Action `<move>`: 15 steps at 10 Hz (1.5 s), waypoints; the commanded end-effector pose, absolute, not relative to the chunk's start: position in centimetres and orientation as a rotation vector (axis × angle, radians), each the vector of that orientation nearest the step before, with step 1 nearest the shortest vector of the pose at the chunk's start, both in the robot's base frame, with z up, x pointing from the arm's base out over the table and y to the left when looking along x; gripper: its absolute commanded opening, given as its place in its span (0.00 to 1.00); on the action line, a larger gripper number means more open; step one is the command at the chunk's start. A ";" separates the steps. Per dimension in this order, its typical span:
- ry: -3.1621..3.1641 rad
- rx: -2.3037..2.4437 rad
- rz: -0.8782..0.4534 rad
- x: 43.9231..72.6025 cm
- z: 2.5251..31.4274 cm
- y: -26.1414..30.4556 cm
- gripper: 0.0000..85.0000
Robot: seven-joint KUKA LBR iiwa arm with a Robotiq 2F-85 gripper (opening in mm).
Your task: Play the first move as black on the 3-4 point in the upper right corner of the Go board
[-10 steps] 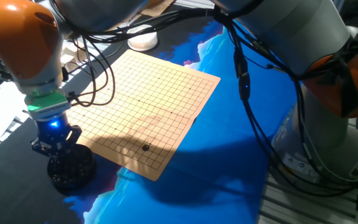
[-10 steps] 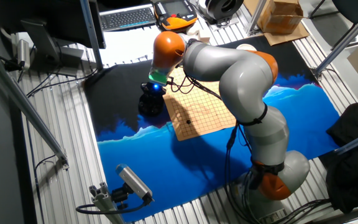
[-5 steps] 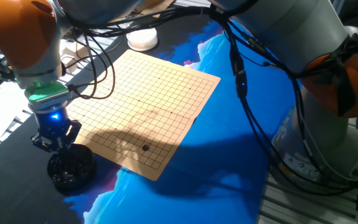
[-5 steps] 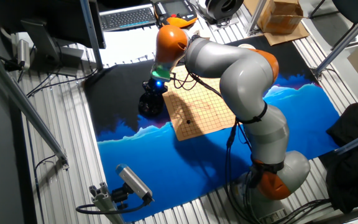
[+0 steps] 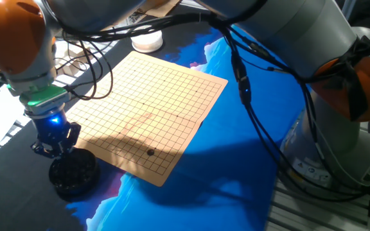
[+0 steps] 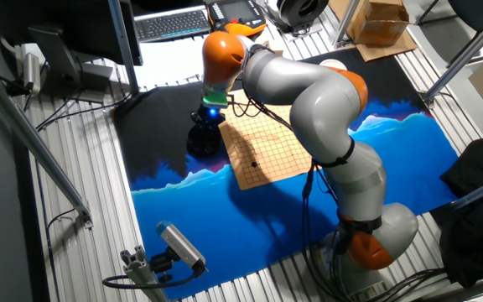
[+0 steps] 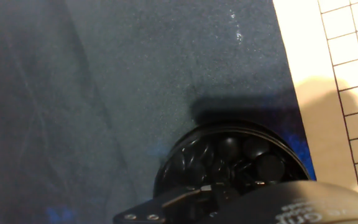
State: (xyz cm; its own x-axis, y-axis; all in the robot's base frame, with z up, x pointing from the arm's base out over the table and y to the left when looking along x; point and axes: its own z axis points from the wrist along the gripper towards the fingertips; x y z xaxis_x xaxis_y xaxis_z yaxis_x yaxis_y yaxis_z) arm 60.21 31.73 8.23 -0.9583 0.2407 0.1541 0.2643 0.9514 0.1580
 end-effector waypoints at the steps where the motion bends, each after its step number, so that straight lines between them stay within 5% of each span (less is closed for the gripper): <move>1: -2.960 -0.402 -0.269 60.2 8.2 31.7 0.00; 3: -2.975 -0.426 -0.214 60.2 8.2 31.7 0.40; 4: -2.977 -0.434 -0.200 60.2 8.2 31.7 0.40; 5: -2.976 -0.441 -0.201 60.2 8.2 31.7 0.60; 9: -2.986 -0.451 -0.200 60.2 8.2 31.7 0.60; 10: -2.990 -0.447 -0.201 60.2 8.2 31.7 0.40; 15: -2.965 -0.420 -0.206 60.2 8.2 31.7 0.40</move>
